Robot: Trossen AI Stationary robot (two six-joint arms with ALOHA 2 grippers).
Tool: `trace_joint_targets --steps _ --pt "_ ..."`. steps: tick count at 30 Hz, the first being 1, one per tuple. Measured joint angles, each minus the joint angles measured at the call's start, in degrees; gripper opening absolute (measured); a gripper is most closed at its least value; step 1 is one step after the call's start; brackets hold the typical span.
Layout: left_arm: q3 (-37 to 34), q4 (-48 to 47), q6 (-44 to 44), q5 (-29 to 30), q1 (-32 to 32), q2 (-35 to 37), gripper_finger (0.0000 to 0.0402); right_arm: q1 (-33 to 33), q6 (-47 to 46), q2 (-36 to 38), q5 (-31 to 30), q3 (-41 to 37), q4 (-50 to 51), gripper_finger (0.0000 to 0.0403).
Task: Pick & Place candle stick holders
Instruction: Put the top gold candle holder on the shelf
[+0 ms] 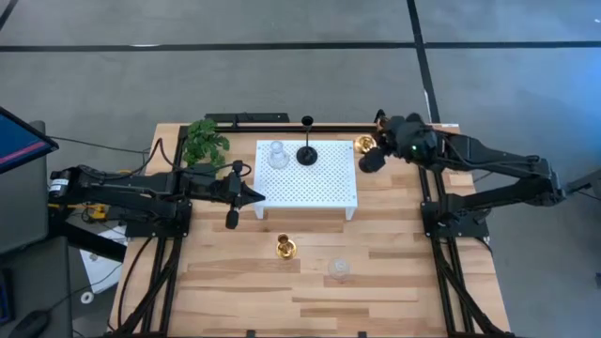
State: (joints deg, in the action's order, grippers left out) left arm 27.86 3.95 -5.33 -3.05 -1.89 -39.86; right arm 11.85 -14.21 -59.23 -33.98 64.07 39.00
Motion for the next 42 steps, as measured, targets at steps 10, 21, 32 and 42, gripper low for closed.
trace_joint_targets --steps 10,21,32,42 --pt "0.0 0.0 0.3 0.0 0.0 0.0 0.0007 3.6 4.3 -9.0 11.0 5.7 -1.8 0.0001" --pt "0.0 0.0 0.3 0.0 0.0 0.0 0.0009 6.1 7.3 -17.4 21.0 10.2 -3.3 0.0001" --pt "0.0 0.0 0.3 0.0 0.0 0.0 0.0009 7.1 8.2 -17.7 26.5 10.4 -5.4 0.0001" --pt "0.0 0.0 0.3 0.0 0.0 0.0 0.0007 7.8 8.2 -20.0 26.5 10.4 -5.0 0.0001"
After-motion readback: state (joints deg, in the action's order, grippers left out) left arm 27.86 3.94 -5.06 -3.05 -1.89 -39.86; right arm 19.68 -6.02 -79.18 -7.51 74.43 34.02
